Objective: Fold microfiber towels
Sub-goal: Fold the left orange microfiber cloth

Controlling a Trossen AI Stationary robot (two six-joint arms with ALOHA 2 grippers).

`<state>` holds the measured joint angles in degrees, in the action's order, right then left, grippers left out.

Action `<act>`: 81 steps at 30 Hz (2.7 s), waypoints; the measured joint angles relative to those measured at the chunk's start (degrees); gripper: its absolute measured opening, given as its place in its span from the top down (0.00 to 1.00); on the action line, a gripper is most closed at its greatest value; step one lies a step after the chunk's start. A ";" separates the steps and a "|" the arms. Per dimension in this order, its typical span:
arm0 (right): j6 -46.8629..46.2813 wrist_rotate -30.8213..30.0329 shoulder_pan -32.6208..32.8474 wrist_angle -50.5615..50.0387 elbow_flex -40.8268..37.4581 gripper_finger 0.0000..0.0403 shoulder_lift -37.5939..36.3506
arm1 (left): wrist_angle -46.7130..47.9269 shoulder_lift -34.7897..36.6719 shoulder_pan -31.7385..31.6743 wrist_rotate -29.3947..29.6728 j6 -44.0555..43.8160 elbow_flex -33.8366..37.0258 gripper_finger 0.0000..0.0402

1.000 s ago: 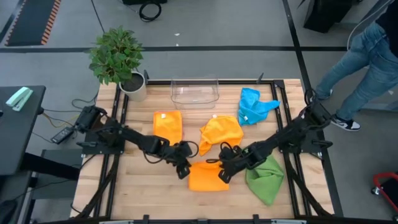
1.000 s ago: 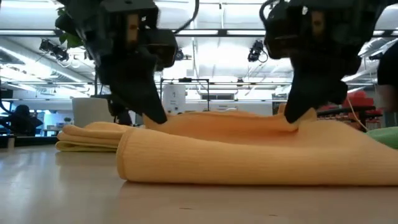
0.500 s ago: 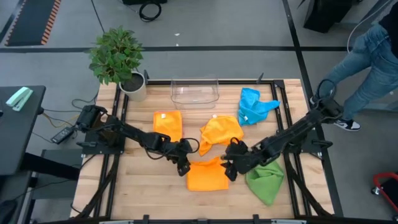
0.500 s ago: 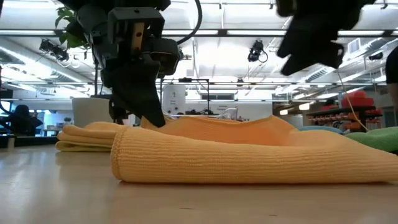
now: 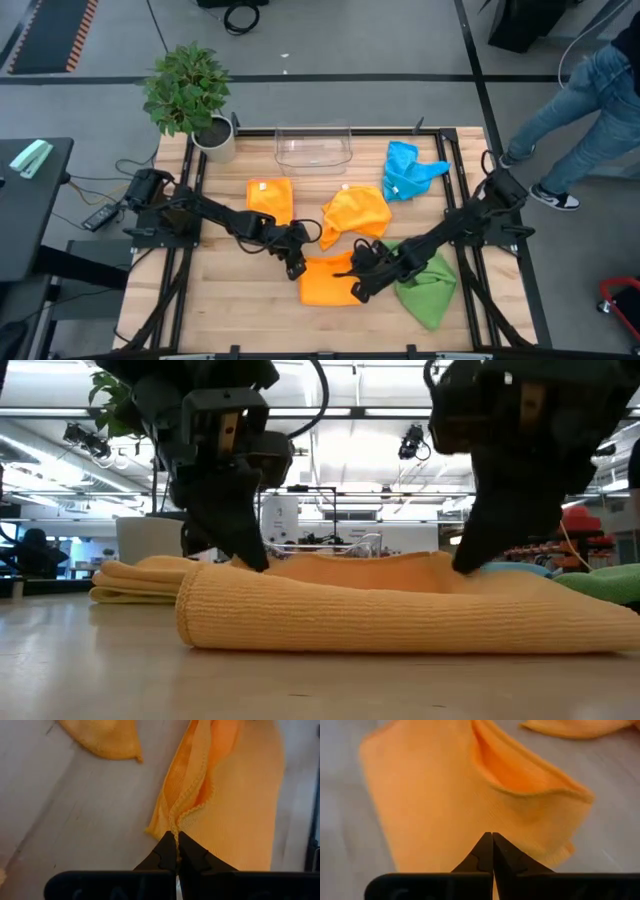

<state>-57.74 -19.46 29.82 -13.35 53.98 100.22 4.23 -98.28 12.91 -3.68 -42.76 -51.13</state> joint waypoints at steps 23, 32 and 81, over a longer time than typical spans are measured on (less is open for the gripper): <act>2.66 1.30 -2.71 -4.86 0.02 1.00 -4.76 | -4.48 -1.10 -0.33 -0.23 -0.04 -0.02 0.96; -1.88 3.50 -5.54 -7.67 0.02 1.00 0.60 | -4.31 -1.10 -0.37 -0.16 0.09 -0.02 0.95; -9.82 6.01 -8.59 4.54 -6.05 0.98 -4.85 | -3.98 -1.10 -0.74 0.45 1.83 -0.02 0.98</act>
<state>-67.56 -13.45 21.23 -8.82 47.92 95.37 0.25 -99.37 12.16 -3.22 -40.94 -51.16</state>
